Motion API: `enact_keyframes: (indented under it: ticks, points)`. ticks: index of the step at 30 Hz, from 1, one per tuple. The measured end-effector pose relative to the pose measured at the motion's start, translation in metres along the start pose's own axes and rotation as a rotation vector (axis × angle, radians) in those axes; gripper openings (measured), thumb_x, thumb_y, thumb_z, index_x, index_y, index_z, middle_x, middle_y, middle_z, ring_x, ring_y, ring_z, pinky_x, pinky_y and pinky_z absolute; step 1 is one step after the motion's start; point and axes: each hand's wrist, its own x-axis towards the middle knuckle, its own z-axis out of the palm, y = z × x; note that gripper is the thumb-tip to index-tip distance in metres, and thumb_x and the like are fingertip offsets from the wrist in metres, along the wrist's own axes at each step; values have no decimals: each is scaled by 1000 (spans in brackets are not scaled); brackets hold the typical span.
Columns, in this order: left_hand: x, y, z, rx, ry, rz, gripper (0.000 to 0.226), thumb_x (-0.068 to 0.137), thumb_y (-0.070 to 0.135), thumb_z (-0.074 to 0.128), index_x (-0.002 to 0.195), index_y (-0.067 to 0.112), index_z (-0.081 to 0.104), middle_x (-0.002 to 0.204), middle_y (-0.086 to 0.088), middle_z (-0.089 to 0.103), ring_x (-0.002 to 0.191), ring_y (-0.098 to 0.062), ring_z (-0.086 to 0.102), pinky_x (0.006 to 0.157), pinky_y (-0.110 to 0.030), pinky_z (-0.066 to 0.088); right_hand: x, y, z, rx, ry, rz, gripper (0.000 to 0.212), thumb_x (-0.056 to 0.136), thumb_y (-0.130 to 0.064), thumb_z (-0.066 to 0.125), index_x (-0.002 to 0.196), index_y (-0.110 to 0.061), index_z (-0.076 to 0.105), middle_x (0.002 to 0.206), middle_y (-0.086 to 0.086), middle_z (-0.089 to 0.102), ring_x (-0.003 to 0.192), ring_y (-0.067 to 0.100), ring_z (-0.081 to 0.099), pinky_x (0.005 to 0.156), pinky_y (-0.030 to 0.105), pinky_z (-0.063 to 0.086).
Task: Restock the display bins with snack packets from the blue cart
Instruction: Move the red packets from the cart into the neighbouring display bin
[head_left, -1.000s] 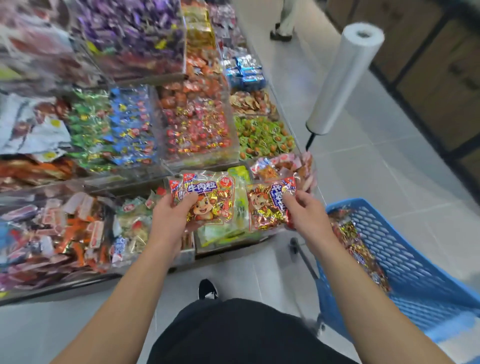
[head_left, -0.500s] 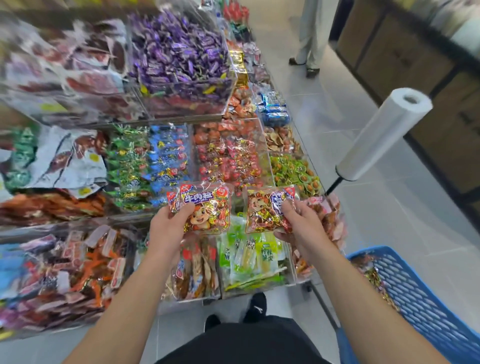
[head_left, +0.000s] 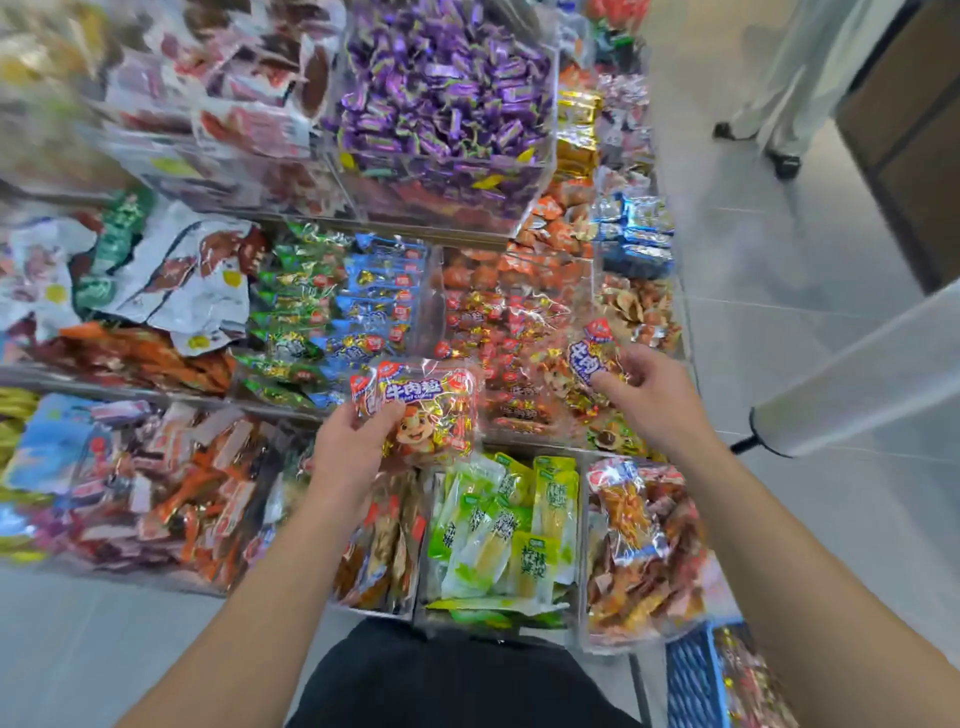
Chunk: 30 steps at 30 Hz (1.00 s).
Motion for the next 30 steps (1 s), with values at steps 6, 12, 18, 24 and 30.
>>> enact_keyframes:
  ticks: [6, 12, 18, 24, 30]
  points:
    - [6, 0, -3, 22, 58, -29, 30, 86, 37, 75, 108, 18, 68, 104, -4, 77, 97, -27, 73, 91, -55, 57, 42, -11, 16, -289, -149, -194, 35, 85, -32, 73, 120, -28, 71, 113, -6, 73, 103, 18, 67, 87, 34, 52]
    - [14, 11, -2, 34, 62, -52, 70, 53, 64, 76, 107, 20, 68, 106, -2, 75, 102, -28, 70, 96, -59, 53, 58, -6, 54, -597, -389, -241, 34, 91, -34, 68, 125, -34, 66, 123, -4, 69, 106, 24, 66, 87, 38, 55]
    - [23, 11, -1, 45, 34, -63, 74, 51, 67, 75, 109, 23, 67, 113, -1, 73, 107, -25, 68, 98, -57, 52, 57, 13, 93, -751, -442, -214, 35, 94, -32, 60, 128, -34, 61, 118, 3, 70, 107, 30, 64, 80, 40, 56]
    - [27, 11, -8, 29, -1, -71, 79, 52, 66, 78, 118, 24, 68, 117, 0, 74, 113, -25, 67, 101, -57, 50, 67, 19, 122, -770, -452, -184, 24, 93, -28, 62, 116, -28, 66, 96, 9, 73, 89, 32, 67, 68, 39, 56]
    - [29, 7, -14, 62, -34, -56, 49, 57, 63, 78, 98, 37, 73, 104, 6, 77, 102, -24, 72, 94, -58, 54, 74, 23, 135, -749, -457, -114, 27, 94, -26, 62, 121, -26, 65, 94, 12, 71, 85, 35, 67, 68, 41, 57]
